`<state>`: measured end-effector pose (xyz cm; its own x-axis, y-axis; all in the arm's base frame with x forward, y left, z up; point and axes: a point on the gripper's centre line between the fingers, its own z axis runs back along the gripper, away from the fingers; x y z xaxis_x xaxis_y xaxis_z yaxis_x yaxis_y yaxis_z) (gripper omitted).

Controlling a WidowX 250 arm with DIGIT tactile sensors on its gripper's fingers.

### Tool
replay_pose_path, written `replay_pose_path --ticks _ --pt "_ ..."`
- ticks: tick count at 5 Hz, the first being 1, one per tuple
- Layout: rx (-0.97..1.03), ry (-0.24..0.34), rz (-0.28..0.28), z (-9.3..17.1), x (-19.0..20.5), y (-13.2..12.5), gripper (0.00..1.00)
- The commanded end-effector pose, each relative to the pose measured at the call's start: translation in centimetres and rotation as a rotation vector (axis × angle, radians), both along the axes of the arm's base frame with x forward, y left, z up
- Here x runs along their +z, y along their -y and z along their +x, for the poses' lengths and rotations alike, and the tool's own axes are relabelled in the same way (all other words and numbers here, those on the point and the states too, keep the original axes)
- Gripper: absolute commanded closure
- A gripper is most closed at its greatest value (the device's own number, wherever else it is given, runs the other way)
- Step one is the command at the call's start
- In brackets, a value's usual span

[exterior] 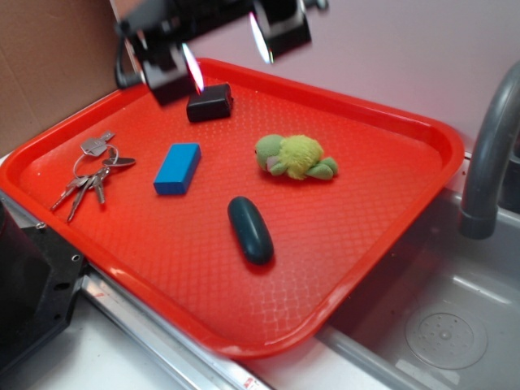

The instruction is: Grab the plastic pickle.

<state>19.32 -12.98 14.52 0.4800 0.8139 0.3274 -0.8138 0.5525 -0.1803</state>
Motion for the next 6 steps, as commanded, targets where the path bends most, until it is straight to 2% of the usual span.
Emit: replay_pose_path --ticks 1,2,4,5,6 --pt "0.035 -0.124 -0.075 -0.9 -4.5 -0.7 0.0" --pt "0.028 -0.128 -0.096 -0.9 -6.7 -1.4 0.0" --pt "0.008 -0.203 -0.095 -1.1 -9.8 -1.5 0.0" --pt "-0.01 -0.221 -0.113 -0.6 -10.3 -1.0 0.0" --pt "-0.02 -0.254 -0.157 -0.1 -11.6 -0.4 0.0"
